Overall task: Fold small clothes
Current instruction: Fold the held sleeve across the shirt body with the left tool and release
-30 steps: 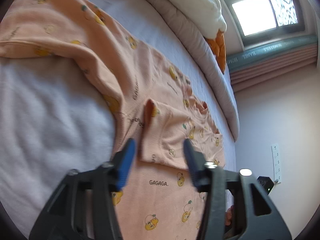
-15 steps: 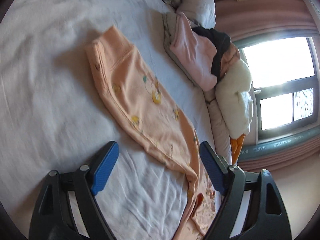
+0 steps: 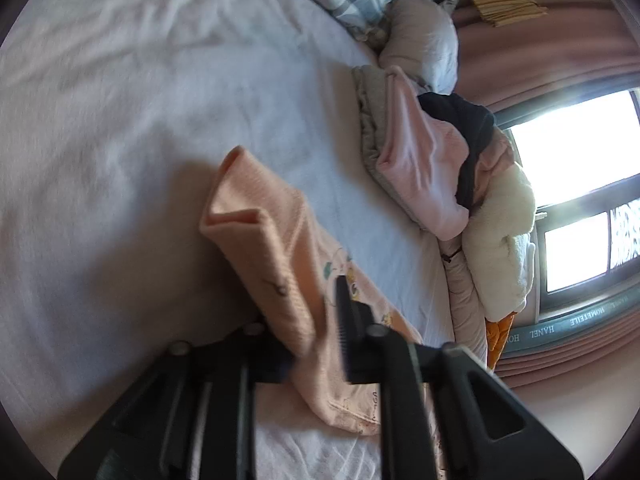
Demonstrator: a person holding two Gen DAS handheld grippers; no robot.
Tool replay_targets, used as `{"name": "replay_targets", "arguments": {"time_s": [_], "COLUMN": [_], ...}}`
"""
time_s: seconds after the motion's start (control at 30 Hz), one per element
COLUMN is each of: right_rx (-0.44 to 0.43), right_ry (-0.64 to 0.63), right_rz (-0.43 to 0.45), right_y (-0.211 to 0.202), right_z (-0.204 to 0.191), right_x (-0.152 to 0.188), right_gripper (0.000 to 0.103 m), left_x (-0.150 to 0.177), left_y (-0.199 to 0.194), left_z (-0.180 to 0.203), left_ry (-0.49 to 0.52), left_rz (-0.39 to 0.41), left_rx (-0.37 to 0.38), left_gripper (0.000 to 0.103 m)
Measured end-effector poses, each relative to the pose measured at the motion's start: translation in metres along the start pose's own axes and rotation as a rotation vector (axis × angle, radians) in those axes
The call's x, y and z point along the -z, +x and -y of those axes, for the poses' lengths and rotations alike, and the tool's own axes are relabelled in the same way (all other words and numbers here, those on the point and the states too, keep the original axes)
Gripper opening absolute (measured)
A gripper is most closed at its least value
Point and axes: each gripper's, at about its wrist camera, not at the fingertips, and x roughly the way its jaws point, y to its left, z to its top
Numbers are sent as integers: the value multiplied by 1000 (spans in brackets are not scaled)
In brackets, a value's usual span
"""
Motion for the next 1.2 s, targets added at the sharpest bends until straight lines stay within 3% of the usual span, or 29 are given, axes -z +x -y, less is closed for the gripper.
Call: {"name": "replay_targets", "arguments": {"time_s": [0.07, 0.17, 0.33, 0.5, 0.7, 0.9, 1.03, 1.17, 1.2], "right_rx": [-8, -12, -25, -35, -30, -14, -6, 15, 18], "right_ry": [-1, 3, 24, 46, 54, 122, 172, 207, 211], "right_rz": [3, -1, 1, 16, 48, 67, 74, 58, 57], "right_y": [1, 4, 2, -10, -34, -53, -63, -67, -68], "right_z": [-1, -2, 1, 7, 21, 56, 78, 93, 96], "right_x": [0, 1, 5, 12, 21, 32, 42, 49, 50], "right_gripper": [19, 19, 19, 19, 19, 19, 19, 19, 19], "left_x": [-1, 2, 20, 69, 161, 285, 373, 437, 447], "left_y": [-4, -14, -34, -42, -29, 0, 24, 64, 68], "left_z": [-6, 6, 67, 146, 216, 257, 264, 234, 226], "left_ry": [-17, 58, 257, 524, 755, 989, 1222, 1392, 1421], "left_rz": [19, 35, 41, 40, -56, -188, -220, -377, -400], "left_rx": [8, 0, 46, 68, 125, 160, 90, -26, -44], "left_gripper": [5, 4, 4, 4, 4, 4, 8, 15, 25]}}
